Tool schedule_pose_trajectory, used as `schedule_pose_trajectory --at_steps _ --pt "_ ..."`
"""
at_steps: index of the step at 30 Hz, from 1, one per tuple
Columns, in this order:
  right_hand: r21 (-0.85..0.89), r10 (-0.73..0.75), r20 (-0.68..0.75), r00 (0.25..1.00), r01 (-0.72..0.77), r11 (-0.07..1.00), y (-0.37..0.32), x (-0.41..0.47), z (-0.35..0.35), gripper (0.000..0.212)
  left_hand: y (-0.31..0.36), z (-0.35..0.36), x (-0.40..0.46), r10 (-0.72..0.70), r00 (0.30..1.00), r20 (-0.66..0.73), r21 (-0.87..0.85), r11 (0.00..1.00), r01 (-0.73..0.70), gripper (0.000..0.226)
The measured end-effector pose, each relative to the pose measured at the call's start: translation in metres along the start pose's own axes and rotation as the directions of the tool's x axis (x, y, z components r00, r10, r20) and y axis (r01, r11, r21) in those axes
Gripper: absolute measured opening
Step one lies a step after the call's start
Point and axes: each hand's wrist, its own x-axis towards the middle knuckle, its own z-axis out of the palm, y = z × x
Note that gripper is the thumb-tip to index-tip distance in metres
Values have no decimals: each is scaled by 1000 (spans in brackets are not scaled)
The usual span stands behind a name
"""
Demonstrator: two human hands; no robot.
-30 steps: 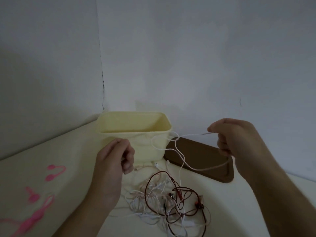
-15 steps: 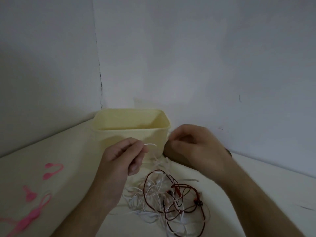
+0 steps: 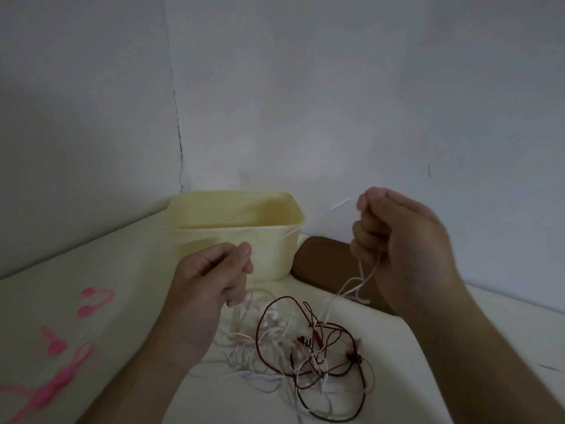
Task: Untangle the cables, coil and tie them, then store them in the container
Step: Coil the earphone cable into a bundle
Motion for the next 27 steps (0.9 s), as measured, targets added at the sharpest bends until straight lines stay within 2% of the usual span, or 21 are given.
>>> schedule_pose_trajectory --at_steps 3,7,11,13,15,19,21,23,25,27 --pt "49 -33 -74 997 37 998 -4 3 -5 28 3 1 0 -30 999 17 -138 990 32 40" --pt "109 -94 -205 974 118 987 -7 4 -10 32 4 -7 3 -66 996 53 -299 951 79 31" --pt "111 -92 -336 937 137 984 -11 8 -20 34 4 -13 4 -71 995 69 -338 937 90 35" --pt "62 -67 -328 942 92 994 -9 10 -23 32 3 -11 3 -64 997 48 -297 952 75 35" --pt "21 -41 -246 968 48 999 -6 10 -23 29 0 -11 3 -68 998 -17 -202 977 63 32" --pt "-72 -32 22 999 34 997 -6 5 -16 23 -5 -9 4 -46 988 -145 37 998 52 28" --pt "-109 4 162 987 14 994 -3 2 -10 24 -7 -5 3 30 987 -157 266 964 13 25" --pt "-191 47 286 957 9 981 2 -2 -4 26 -10 0 0 90 978 -186 397 918 -9 18" --pt "-343 83 380 921 57 938 8 -8 3 26 -10 4 -5 145 979 -142 494 867 -57 27" --pt "-479 119 464 878 136 867 14 -15 13 25 -7 5 -8 194 981 3 527 834 -166 43"
